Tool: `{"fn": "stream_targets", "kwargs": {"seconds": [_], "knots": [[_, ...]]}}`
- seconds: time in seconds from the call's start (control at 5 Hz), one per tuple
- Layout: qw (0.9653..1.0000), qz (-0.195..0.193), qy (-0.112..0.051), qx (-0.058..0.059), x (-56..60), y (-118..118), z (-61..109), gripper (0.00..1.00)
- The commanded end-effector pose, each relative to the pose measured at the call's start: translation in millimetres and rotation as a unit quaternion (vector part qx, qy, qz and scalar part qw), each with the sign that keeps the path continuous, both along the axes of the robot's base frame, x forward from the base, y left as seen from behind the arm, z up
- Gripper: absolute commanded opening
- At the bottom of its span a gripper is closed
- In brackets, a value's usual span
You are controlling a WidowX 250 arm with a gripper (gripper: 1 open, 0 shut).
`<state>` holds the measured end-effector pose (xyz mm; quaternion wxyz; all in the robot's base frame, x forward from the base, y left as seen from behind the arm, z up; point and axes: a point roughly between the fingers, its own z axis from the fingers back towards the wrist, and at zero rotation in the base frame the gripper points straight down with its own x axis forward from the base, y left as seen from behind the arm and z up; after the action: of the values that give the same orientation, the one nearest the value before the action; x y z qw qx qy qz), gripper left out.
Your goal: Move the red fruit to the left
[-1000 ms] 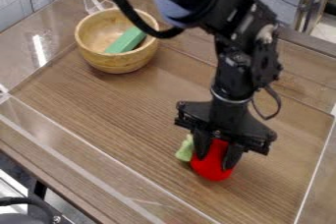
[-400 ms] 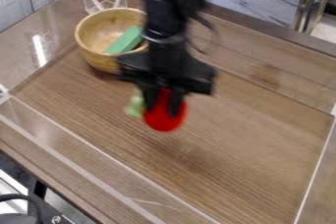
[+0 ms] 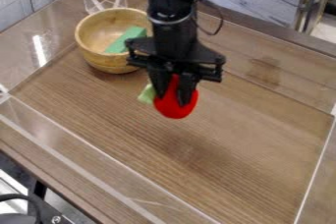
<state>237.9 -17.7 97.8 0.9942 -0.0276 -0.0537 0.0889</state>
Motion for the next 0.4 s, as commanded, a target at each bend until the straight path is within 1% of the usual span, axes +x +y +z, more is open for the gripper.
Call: {"fn": "stream_targets", "kwargs": {"seconds": [0.0,0.2], "knots": [[0.9996,0.015,-0.025,-0.003,4.2,1.8,18.5,0.00],[0.9991,0.033,-0.027,-0.004,-1.5,4.3,26.8,0.00]]}}
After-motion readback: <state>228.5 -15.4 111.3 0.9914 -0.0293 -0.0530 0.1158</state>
